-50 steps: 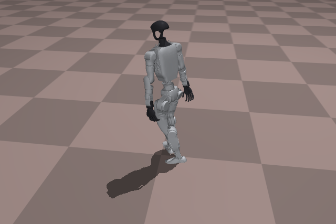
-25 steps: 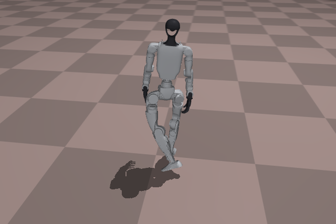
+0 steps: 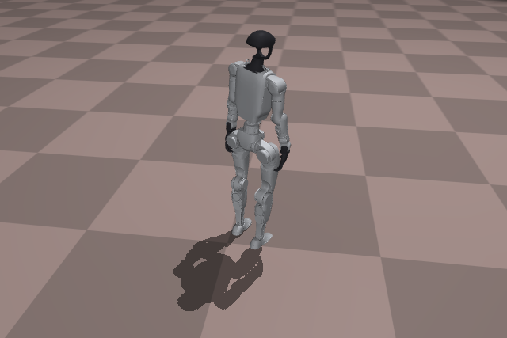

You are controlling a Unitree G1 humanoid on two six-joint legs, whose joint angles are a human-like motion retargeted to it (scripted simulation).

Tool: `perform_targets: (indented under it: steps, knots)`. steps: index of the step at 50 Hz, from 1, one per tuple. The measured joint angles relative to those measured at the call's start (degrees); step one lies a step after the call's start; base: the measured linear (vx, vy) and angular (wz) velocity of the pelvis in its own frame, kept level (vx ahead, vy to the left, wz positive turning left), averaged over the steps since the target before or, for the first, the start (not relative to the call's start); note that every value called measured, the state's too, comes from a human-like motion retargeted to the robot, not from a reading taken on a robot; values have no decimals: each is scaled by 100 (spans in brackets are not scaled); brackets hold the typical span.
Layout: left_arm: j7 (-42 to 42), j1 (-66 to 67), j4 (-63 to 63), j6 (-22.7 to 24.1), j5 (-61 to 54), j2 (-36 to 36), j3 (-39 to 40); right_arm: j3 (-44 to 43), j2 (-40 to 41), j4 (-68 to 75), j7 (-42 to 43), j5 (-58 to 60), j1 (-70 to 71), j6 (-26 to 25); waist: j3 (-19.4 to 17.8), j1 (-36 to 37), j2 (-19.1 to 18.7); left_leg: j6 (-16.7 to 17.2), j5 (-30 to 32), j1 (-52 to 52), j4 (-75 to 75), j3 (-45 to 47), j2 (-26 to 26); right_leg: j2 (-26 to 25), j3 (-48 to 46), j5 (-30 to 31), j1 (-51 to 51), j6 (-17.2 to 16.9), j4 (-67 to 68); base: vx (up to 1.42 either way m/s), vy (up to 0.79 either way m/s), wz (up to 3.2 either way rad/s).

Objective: In place motions

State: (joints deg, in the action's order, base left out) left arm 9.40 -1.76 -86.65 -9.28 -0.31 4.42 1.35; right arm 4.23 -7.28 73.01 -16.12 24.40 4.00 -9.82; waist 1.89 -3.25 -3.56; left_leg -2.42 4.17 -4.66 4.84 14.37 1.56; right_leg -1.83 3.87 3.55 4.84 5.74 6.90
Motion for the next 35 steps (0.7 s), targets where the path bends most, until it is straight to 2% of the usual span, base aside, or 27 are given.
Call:
perform_targets:
  steps: [5,9,15,20,27,35]
  knots:
    - [168,-200,239,-1,174,120,403,98,-102,639,-47,459,57,-357,-7,-736,-115,-68,-199,148,41,544,-143,-51,196,61,-27,-116,-109,20,8,-69]
    - [132,-401,375,24,276,367,439,-132,-150,976,176,-17,-38,-322,-135,-727,-14,-160,-329,361,-9,933,-118,-91,430,84,-43,-166,-83,13,1,-84]
    - [21,-388,290,6,108,456,437,-713,-84,1332,258,-343,-470,-383,160,-486,143,-166,-422,385,-29,1180,-114,-91,566,88,77,-244,-60,24,-1,-52]
    - [185,-392,194,-40,-82,367,738,-659,-57,1493,344,-379,-464,-370,72,-562,114,-174,-416,472,-231,1302,-104,-179,629,56,151,-230,43,0,1,-43]
    - [387,-212,137,-41,262,277,813,-468,-13,1463,354,-45,-359,-368,125,-727,12,-108,-403,194,-292,1053,-206,-347,418,-40,443,3,481,-1,-3,22]
    - [443,-84,195,-120,566,350,816,-478,110,1291,328,-289,-297,-276,-81,-879,53,-57,-218,-233,-31,38,-230,-491,784,-103,377,164,714,-6,-13,135]
